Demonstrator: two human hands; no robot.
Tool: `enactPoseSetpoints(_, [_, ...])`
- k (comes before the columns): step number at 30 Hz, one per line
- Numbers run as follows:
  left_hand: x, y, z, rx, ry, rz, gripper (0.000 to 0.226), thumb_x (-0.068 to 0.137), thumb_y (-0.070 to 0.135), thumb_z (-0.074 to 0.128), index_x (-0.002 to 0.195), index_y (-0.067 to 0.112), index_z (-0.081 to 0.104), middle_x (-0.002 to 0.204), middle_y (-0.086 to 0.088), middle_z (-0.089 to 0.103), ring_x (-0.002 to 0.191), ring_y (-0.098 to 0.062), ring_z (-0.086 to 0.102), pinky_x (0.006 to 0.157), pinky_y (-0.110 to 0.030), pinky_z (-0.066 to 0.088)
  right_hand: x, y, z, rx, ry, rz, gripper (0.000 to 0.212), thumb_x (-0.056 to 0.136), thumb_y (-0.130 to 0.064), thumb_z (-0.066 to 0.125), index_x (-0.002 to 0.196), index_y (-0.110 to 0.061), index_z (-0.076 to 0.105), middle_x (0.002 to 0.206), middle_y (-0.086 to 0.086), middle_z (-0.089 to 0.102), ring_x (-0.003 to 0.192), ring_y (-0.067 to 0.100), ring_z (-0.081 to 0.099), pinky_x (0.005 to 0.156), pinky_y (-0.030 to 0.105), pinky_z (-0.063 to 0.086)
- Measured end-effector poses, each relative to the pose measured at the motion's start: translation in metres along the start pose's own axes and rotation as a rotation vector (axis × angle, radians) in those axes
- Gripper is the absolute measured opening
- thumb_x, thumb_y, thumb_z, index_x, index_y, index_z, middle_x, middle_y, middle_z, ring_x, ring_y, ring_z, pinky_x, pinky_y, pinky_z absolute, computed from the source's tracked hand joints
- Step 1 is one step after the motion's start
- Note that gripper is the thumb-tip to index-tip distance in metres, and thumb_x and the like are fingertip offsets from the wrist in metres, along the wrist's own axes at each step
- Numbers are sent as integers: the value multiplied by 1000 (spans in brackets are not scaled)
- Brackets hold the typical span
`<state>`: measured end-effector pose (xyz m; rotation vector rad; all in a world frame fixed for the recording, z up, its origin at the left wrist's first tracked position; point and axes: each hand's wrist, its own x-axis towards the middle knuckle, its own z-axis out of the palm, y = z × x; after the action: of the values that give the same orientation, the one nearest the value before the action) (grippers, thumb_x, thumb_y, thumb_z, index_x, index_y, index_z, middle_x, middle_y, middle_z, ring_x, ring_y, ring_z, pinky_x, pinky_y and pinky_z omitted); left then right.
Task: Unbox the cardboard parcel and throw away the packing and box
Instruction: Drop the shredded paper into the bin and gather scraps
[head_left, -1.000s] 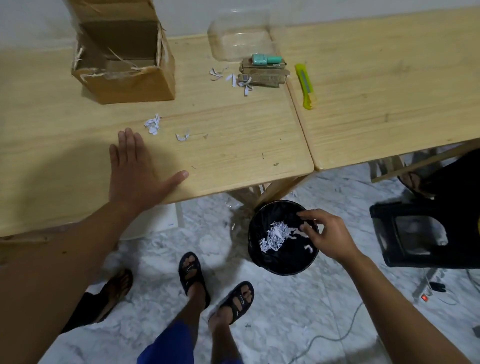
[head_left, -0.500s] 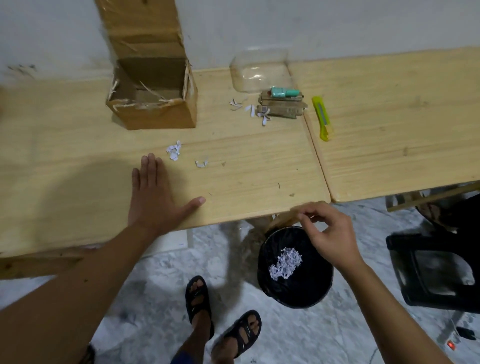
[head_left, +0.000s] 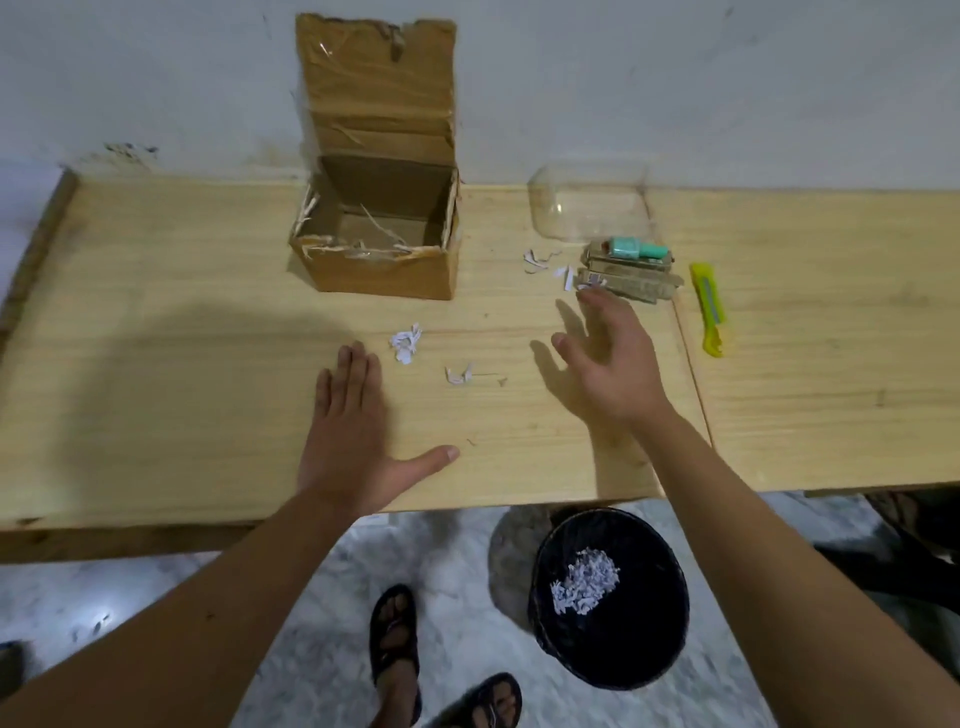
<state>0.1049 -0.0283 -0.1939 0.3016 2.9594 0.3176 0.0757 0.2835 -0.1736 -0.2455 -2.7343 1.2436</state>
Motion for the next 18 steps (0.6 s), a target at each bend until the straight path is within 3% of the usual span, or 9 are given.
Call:
enactPoseSetpoints(5, [1,1,-4,-56,-9,-3,150,59,105,40,162,0,9,174,-13,-6,161,-22,-13,131,-47,-2,13,9,11,-192,-104,-12,82,90,-54,65,158,-17,39,165,3,36,153,20,29,124,36,25])
enactPoseSetpoints(11, [1,2,-7,-71,-18,-6,149,60,104,42,162,1,8,174,-12,-9,160,-20,-18,131,-47,-4,15,-4,21,-127,-103,-132,58,85,-43,62,136,-16,62,144,4,57,137,23,46,116,43,41])
enactPoseSetpoints(15, [0,3,-8,-70,-13,2,148,61,104,41,162,1,8,174,-13,-9,160,-21,-18,131,-47,-4,23,-6,20,-161,-92,-105,64,86,-42,65,145,-18,55,160,6,39,150,25,30,121,35,27])
enactPoseSetpoints(18, [0,3,-8,-61,-10,5,149,60,105,37,162,0,9,174,-14,-8,160,-23,-15,131,-48,-2,25,-5,24,-182,-130,-132,63,87,-43,63,143,-14,58,154,9,48,146,28,38,122,42,32])
